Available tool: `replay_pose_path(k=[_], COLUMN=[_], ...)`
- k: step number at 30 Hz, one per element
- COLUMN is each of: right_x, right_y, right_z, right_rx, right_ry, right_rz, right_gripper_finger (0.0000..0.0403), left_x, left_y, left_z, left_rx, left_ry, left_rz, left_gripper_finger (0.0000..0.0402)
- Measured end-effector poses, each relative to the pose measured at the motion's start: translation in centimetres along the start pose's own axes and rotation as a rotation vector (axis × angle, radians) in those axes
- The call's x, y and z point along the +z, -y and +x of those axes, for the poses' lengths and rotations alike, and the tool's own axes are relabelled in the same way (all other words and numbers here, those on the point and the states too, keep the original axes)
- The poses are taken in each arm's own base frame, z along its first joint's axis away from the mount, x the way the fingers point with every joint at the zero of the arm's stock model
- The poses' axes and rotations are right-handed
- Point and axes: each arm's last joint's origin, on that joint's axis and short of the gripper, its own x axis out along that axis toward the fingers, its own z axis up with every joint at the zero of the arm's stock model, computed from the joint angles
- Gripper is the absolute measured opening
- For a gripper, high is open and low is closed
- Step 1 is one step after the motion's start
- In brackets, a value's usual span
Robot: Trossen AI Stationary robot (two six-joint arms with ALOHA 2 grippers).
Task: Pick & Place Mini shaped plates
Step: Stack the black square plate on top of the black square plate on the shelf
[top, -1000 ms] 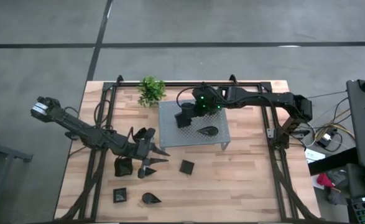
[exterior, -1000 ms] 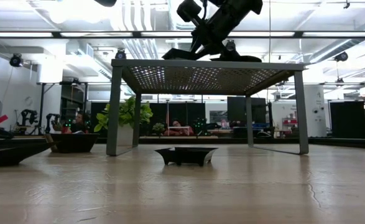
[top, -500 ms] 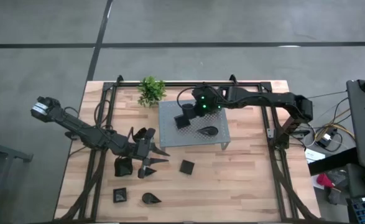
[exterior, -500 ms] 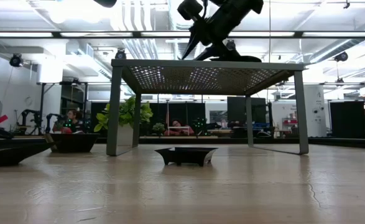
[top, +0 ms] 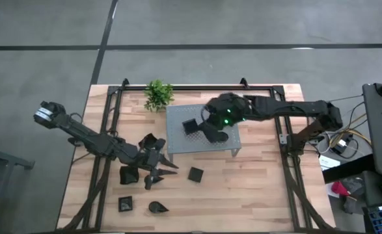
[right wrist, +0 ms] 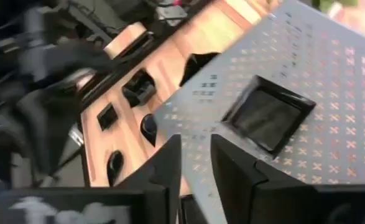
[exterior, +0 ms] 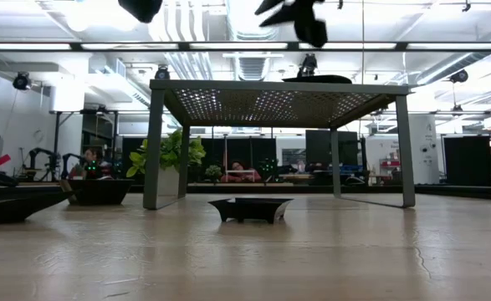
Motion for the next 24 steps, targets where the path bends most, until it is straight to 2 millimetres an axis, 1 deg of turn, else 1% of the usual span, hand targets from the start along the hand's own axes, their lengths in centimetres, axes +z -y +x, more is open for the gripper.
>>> replay_pose_path(k=[5, 6, 9, 11, 13, 15, 19, 21, 24], right_x=[-2.1, -2.6, -4.3, -5.8, -7.3, -9.2, -12.5, -13.8, -15.4], right_y=[-3.2, -3.8, -5.0, -5.4, -5.9, -6.0, -6.0, -5.4, -3.8], right_z=[-1.9, -2.3, -3.6, -4.7, -5.8, -6.6, -8.5, -9.5, -10.5], right_rx=[0.029, 0.023, 0.012, 0.047, 0.107, 0.179, 0.349, 0.409, 0.434], right_ry=[0.032, 0.05, 0.089, 0.092, 0.112, 0.13, 0.228, 0.259, 0.291], right_rz=[-0.207, -0.241, -0.357, -0.457, -0.536, -0.594, -0.719, -0.738, -0.693], right_gripper_finger=[0.0022, 0.0015, 0.001, 0.0008, 0.0008, 0.0008, 0.0008, 0.0008, 0.0008], left_x=[-0.7, -0.7, -0.3, -0.2, -0.6, -0.9, -1.7, -1.9, -1.9], left_y=[0.2, 0.2, 0.3, 0.4, 0.5, 0.6, 0.9, 1.0, 1.1], left_z=[1.1, 1.3, 1.7, 2.1, 2.6, 3.5, 5.4, 6.2, 7.3], left_rx=[-0.001, -0.001, -0.003, -0.003, -0.005, -0.008, 0.007, 0.019, 0.031], left_ry=[-0.015, -0.009, 0.017, 0.01, -0.02, -0.048, -0.117, -0.148, -0.175], left_rz=[-0.007, -0.015, -0.026, -0.02, -0.012, 0.006, 0.055, 0.029, 0.012], left_gripper_finger=[0.0078, 0.0078, 0.0078, 0.0078, 0.0078, 0.0078, 0.0078, 0.0078, 0.0078])
